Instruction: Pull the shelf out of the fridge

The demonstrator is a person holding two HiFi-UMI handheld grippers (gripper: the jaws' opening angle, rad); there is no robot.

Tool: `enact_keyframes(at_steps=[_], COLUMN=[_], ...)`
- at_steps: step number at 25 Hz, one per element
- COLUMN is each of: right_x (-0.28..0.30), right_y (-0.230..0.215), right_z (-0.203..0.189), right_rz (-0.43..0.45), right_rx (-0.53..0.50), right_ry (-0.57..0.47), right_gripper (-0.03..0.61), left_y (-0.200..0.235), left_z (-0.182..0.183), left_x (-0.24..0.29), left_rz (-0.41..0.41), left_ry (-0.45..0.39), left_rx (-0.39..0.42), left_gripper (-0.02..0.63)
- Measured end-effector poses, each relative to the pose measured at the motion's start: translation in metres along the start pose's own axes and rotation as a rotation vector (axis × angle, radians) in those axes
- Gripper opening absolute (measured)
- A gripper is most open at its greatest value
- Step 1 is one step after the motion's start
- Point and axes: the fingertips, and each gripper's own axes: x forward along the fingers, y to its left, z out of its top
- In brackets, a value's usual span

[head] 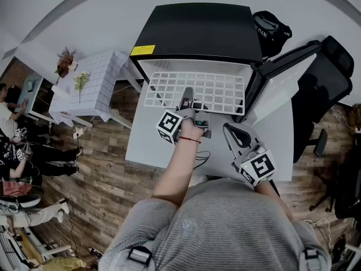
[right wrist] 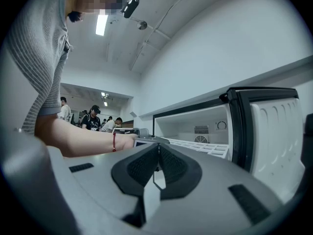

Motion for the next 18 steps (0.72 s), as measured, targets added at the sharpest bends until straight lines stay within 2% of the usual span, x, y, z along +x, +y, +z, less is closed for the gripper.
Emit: enact_keyframes(at_steps=[18], right_x=[-0.0031], right_y=[0.0044], right_z=[-0.0011], right_rz=[0.004], right_rx=[-0.013], right_ry=[0.000], right_gripper=[0.014], left_y=[-0.0006], left_z=[-0.0005], left_x=[-0.0070], left_rz=[-0.006], left_ry=[-0.007], left_rx=[0.006], left_gripper=[0.032])
